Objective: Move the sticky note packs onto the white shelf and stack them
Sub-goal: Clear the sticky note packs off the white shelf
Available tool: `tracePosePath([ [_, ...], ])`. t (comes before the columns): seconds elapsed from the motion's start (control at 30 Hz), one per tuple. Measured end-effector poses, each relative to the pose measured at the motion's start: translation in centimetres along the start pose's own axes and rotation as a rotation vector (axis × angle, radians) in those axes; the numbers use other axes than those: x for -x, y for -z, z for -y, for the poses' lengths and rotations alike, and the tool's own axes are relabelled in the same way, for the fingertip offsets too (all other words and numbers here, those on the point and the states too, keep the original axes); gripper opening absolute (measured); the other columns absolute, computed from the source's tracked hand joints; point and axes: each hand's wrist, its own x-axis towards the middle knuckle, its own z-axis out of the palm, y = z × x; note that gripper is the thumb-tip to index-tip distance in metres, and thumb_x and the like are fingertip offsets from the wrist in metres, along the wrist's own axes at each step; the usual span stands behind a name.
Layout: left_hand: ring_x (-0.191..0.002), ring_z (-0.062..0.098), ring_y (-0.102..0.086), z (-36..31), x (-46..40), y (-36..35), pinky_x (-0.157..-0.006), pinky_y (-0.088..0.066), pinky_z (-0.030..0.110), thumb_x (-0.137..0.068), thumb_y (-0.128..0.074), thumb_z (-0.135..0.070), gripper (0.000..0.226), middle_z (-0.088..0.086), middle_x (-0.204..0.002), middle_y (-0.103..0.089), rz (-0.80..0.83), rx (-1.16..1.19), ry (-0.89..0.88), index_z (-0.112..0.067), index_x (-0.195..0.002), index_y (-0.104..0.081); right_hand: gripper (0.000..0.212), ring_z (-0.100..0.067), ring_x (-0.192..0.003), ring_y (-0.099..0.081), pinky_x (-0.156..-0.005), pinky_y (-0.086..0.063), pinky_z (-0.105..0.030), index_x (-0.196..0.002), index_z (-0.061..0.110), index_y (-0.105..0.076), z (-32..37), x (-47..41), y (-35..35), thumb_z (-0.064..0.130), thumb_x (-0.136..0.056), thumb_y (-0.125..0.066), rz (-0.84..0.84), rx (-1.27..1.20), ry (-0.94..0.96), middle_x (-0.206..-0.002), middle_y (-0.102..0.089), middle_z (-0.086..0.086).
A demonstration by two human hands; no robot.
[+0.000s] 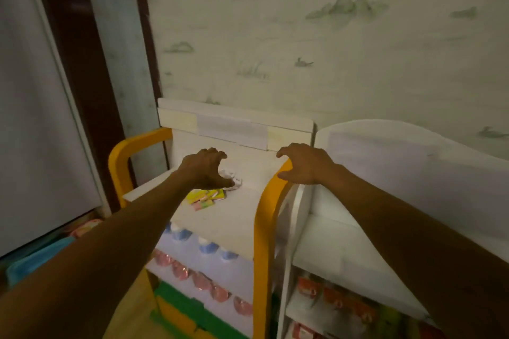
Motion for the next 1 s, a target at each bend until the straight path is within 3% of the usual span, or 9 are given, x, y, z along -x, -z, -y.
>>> tracePosePath([
  [0.3, -0.131, 0.023, -0.041, 14.0, 2.1, -2.7, -0.103, -0.041, 0.041, -0.074, -0.062, -0.069, 0.088, 0.002, -0.147, -0.04, 0.059, 0.033, 0.106, -0.024, -0.144, -0.033, 0.059, -0.022, -0.129, -0.043, -0.097, -0.04, -0.038, -0.138, 0.032, -0.042, 11.0, -7.9, -3.3, 0.053, -0.085, -0.06, -0.001, 0.062, 0.055, -0.142, -0.045, 0.001],
  [0.53, -0.128, 0.021, -0.043, 24.7, -0.3, -5.4, -0.096, -0.043, 0.034, -0.077, -0.064, -0.062, 0.081, 0.001, -0.144, -0.042, 0.081, 0.037, 0.158, -0.022, -0.142, -0.036, 0.062, -0.02, -0.128, -0.045, -0.097, -0.04, -0.039, -0.137, 0.036, -0.043, 16.4, -17.6, -8.0, 0.064, -0.083, -0.056, 0.005, 0.062, 0.092, -0.14, -0.047, 0.004],
  [0.7, -0.128, 0.023, -0.044, 32.7, -4.2, -7.4, -0.096, -0.043, 0.036, -0.079, -0.064, -0.06, 0.079, 0.002, -0.144, -0.043, 0.138, 0.019, 0.215, -0.023, -0.142, -0.034, 0.062, -0.021, -0.127, -0.045, -0.098, -0.041, -0.038, -0.139, 0.036, -0.041, 19.3, -26.2, -11.8, 0.058, -0.084, -0.058, 0.018, 0.028, 0.083, -0.139, -0.047, 0.002],
  [1.0, -0.127, 0.025, -0.044, 39.6, -13.5, -11.1, -0.096, -0.045, 0.037, -0.076, -0.067, -0.06, 0.082, 0.004, -0.142, -0.045, 0.177, 0.038, 0.1, -0.02, -0.141, -0.037, 0.058, -0.018, -0.128, -0.045, -0.1, -0.04, -0.037, -0.137, 0.035, -0.041, 20.3, -33.5, -14.4, 0.054, -0.084, -0.058, 0.035, 0.026, -0.036, -0.138, -0.048, 0.005],
])
